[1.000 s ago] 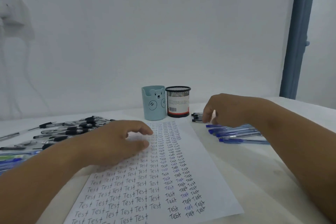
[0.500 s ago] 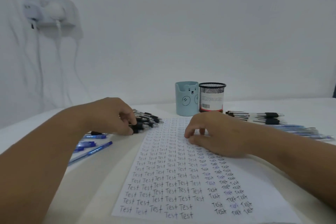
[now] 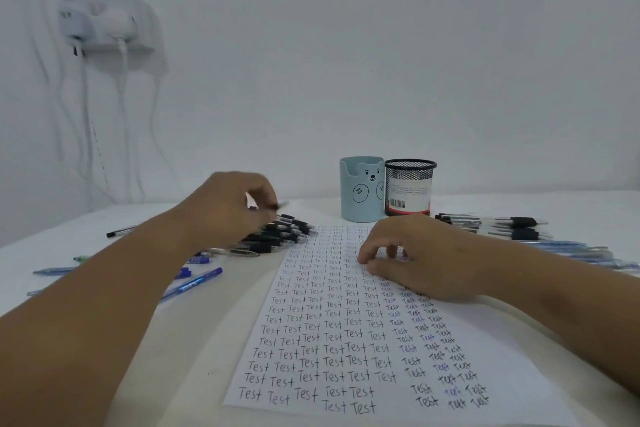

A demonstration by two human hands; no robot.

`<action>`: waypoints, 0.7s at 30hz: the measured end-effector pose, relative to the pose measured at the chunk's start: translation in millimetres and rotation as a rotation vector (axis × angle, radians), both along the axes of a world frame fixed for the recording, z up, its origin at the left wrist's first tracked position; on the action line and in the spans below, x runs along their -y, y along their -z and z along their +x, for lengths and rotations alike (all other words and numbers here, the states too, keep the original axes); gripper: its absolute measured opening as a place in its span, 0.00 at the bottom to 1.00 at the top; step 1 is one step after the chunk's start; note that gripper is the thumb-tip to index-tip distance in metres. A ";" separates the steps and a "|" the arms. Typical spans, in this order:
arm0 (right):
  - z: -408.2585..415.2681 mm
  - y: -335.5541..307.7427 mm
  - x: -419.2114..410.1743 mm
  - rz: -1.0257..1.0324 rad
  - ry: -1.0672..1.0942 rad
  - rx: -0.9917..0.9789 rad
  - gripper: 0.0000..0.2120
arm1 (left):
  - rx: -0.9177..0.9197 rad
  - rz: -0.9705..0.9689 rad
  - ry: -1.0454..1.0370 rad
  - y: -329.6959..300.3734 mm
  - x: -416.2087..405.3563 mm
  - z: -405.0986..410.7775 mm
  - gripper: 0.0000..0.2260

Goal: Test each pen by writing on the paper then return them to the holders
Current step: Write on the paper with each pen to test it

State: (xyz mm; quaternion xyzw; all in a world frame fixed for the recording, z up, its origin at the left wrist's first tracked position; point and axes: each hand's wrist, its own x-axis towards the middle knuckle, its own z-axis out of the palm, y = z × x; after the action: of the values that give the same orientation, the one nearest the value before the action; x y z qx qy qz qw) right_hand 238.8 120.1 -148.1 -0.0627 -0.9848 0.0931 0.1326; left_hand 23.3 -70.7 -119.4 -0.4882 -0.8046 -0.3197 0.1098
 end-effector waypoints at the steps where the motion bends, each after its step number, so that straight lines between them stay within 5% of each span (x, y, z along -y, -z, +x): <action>1: 0.3 0.0 -0.2 0.000 0.003 0.004 0.08 | 0.010 0.123 0.007 -3.3 0.0 2.3 0.05; 5: 1.0 -0.2 -1.2 0.007 0.009 0.025 0.08 | 0.353 0.685 0.075 -13.3 -10.5 17.1 0.03; 9: 2.3 0.6 -3.4 -0.153 0.064 -0.068 0.12 | 0.958 0.898 0.286 -8.5 -23.5 33.4 0.05; 13: -2.5 -3.0 -0.4 -0.958 0.047 -0.294 0.14 | 1.259 0.834 0.406 2.6 -32.7 44.3 0.02; 16: -2.2 -10.1 0.7 -1.278 -0.017 -0.402 0.13 | 1.238 0.683 0.408 9.2 -35.5 51.3 0.01; 21: 3.9 -21.1 -7.9 -1.635 -0.085 -0.447 0.20 | 0.824 0.364 0.274 17.2 -31.5 54.9 0.04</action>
State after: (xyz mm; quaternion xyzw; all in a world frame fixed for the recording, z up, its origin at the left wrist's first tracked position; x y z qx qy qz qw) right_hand 242.7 128.0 -127.1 -0.0817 -0.5597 0.7909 0.2335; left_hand 78.2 -39.1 -136.6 -0.3953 -0.6400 -0.6344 -0.1780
